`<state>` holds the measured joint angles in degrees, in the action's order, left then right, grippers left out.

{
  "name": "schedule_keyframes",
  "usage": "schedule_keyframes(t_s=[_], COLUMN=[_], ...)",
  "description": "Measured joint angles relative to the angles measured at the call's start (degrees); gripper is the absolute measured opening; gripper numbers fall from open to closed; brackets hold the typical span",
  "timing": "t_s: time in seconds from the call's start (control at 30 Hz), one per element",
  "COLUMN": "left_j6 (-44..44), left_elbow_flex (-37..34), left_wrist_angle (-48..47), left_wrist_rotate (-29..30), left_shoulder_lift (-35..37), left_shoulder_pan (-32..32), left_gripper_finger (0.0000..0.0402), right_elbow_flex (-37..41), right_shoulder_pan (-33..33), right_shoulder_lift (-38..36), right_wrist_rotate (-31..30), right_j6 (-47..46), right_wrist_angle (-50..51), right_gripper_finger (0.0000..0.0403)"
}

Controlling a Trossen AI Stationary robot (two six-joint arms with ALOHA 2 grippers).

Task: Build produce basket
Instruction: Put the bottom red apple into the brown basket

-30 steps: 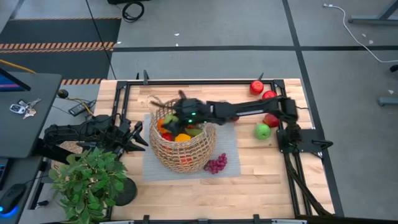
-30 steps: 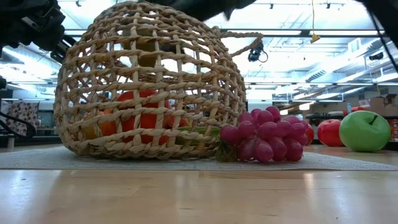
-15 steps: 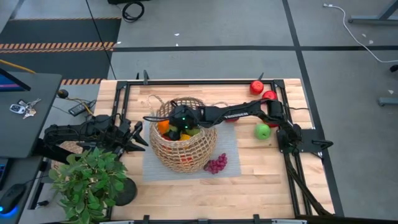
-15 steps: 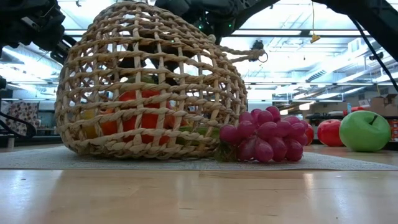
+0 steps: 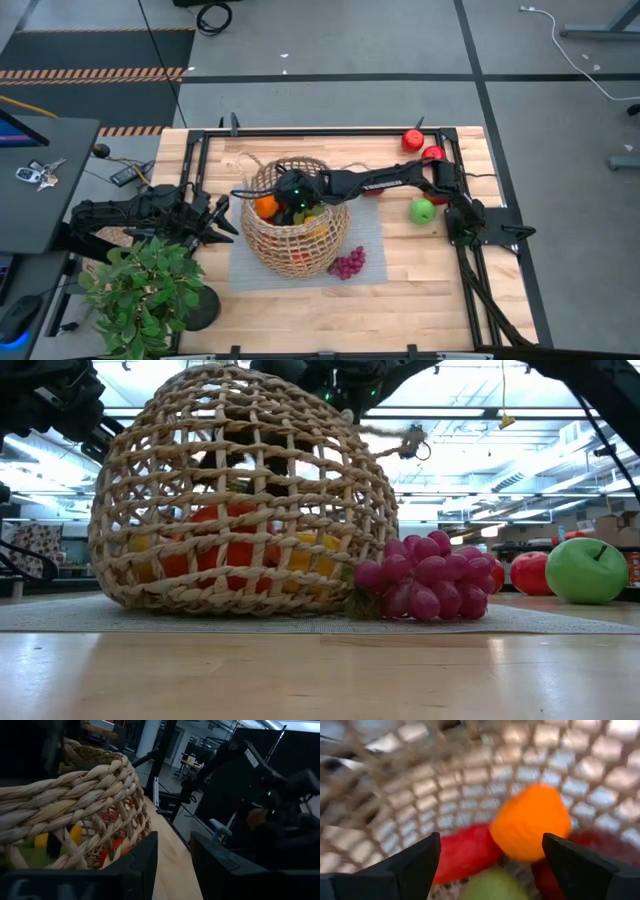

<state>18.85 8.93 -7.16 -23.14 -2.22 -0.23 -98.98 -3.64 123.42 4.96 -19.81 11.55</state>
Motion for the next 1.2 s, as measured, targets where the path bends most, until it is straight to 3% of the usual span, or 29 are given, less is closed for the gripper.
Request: schedule_keyframes(t_s=[0.23,0.37,0.57,0.8,0.93,1.2], left_j6=[0.0,0.0,0.0,0.0,0.0,0.0], left_elbow_flex=[0.0,0.0,0.0,0.0,0.0,0.0], left_wrist_angle=[0.0,0.0,0.0,0.0,0.0,0.0], left_wrist_rotate=[0.0,0.0,0.0,0.0,0.0,0.0], left_shoulder_lift=[0.0,0.0,0.0,0.0,0.0,0.0], left_shoulder_pan=[0.0,0.0,0.0,0.0,0.0,0.0], left_gripper_finger=[0.0121,0.0121,0.0121,0.0121,0.0121,0.0121], right_elbow_flex=[0.0,0.0,0.0,2.5,6.2,16.7], right_shoulder_pan=[0.2,0.2,1.8,8.3,11.9,19.5], right_shoulder_lift=[-9.5,-15.9,-25.4,-33.5,-37.0,-42.7], right_wrist_rotate=[-3.2,-7.9,-16.4,-27.9,-28.9,-29.6], right_j6=[3.2,5.1,5.9,-0.1,-5.2,-11.5], right_wrist_angle=[1.6,6.0,19.1,36.4,41.6,41.8], right_gripper_finger=[0.0354,0.0354,0.0354,0.0354,0.0354,0.0354])
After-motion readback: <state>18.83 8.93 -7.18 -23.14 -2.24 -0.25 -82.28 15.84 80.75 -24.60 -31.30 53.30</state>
